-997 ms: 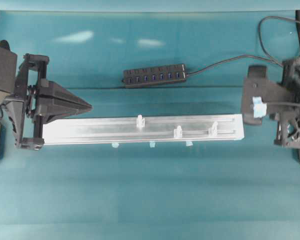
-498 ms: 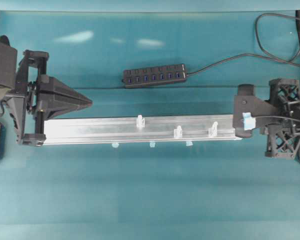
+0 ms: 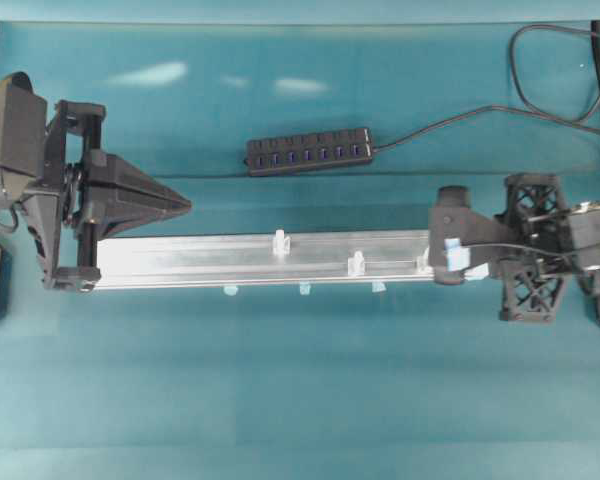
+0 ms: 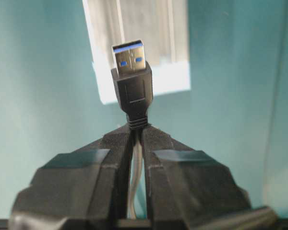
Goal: Pass the USB cable through three rings with both arms.
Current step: 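Push the plug leftward through the rightmost ring with the right gripper, then move the left gripper right to meet the plug past the ring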
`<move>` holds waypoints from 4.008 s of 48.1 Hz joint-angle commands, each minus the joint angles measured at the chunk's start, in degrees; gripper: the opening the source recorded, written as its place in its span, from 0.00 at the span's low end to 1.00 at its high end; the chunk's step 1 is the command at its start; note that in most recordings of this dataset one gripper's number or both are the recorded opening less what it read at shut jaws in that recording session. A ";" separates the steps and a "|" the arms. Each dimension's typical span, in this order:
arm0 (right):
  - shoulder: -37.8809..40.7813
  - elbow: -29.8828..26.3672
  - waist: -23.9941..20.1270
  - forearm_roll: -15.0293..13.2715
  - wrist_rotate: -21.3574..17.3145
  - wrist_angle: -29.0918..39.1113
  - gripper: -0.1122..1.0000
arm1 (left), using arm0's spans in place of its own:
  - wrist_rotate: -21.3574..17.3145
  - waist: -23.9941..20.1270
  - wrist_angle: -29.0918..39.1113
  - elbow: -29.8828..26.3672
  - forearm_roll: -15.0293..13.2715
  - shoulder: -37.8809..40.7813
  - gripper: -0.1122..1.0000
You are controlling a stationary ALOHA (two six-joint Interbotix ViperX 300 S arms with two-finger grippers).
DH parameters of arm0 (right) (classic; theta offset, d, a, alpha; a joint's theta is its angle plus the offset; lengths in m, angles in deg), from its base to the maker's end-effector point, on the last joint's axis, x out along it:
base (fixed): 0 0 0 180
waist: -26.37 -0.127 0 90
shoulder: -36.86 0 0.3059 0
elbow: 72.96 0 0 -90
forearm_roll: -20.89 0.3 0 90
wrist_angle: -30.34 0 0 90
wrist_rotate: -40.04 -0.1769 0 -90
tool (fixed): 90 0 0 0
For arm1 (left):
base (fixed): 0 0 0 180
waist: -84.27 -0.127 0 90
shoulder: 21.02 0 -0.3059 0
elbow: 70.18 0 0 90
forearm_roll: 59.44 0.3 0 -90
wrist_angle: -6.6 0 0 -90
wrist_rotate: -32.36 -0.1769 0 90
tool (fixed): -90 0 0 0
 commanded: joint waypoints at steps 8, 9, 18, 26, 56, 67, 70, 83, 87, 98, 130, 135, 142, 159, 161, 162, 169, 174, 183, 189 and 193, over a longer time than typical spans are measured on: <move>2.81 -0.97 0.09 0.44 0.00 -2.81 0.03 | 0.00 -0.18 -0.53 -1.67 0.09 -0.18 0.12; 2.81 -0.97 0.09 0.44 0.00 -2.99 0.03 | 0.00 -0.18 -0.53 -1.67 0.09 -0.18 0.12; 3.34 -0.70 0.09 0.44 0.00 -3.60 0.03 | 0.00 -0.18 -0.62 -1.67 0.09 -0.18 0.12; 3.52 -0.70 0.53 0.44 -0.09 -4.66 0.03 | 0.00 -0.18 -0.53 -1.67 0.09 -0.18 0.12; 5.01 -0.26 1.85 0.35 0.26 -6.94 0.03 | 0.00 -0.18 -0.53 -1.67 0.09 -0.18 0.12; 5.98 -0.35 1.93 0.35 0.26 -8.70 0.03 | 0.00 -0.18 -0.53 -1.67 0.18 -0.09 0.12; 6.50 -0.44 1.93 0.35 0.26 -8.96 0.03 | 0.00 -0.18 -0.53 -1.67 0.09 -0.18 0.12; 7.12 -0.79 1.93 0.44 0.00 -10.11 0.03 | 0.00 -0.18 -0.53 -1.67 0.09 -0.18 0.12; 7.12 -0.97 1.93 0.35 -0.35 -10.99 0.03 | 0.00 -0.18 -0.53 -1.67 0.09 -0.18 0.12; 6.94 -2.37 1.85 0.44 -0.35 -12.83 0.03 | 0.00 -0.18 -0.53 -2.02 0.09 0.79 0.12; 5.45 -3.08 1.41 0.44 0.18 -14.24 0.03 | -0.18 -1.23 -0.70 -3.52 0.09 4.13 0.12; 4.66 -2.64 1.32 0.44 0.18 -15.47 0.03 | -0.18 -1.23 -1.76 -4.13 0.09 5.54 0.12; 3.52 -1.32 1.41 0.09 0.35 -16.79 0.03 | 0.35 -1.23 -3.43 -5.01 0.09 9.40 0.12; -0.09 3.16 1.41 0.00 0.26 -23.03 0.03 | 0.62 -1.23 -6.33 -9.67 0.18 21.18 0.12; -0.35 3.43 1.41 0.00 0.26 -23.20 0.03 | 0.62 -1.23 -6.33 -10.28 0.09 22.06 0.12; -0.44 3.52 1.41 0.00 0.26 -23.29 0.03 | 0.62 -1.23 -6.33 -10.72 0.09 22.68 0.12; -1.14 4.31 1.41 0.00 0.26 -23.99 0.03 | 0.53 -1.23 -6.33 -12.30 0.09 25.14 0.38; -1.85 5.19 1.41 0.09 0.09 -24.87 0.03 | 0.53 -1.14 -6.42 -13.62 0.09 27.07 0.67; -3.96 7.29 1.41 0.00 0.09 -28.13 0.03 | 0.44 -1.23 -6.42 -17.31 0.18 31.46 0.92; -5.01 8.35 1.41 0.00 0.09 -30.06 0.03 | 0.44 -1.14 -6.42 -20.21 0.09 34.45 0.91; -5.27 8.61 1.41 0.00 0.09 -30.67 0.03 | 0.35 -0.97 -6.42 -22.24 0.09 36.30 0.91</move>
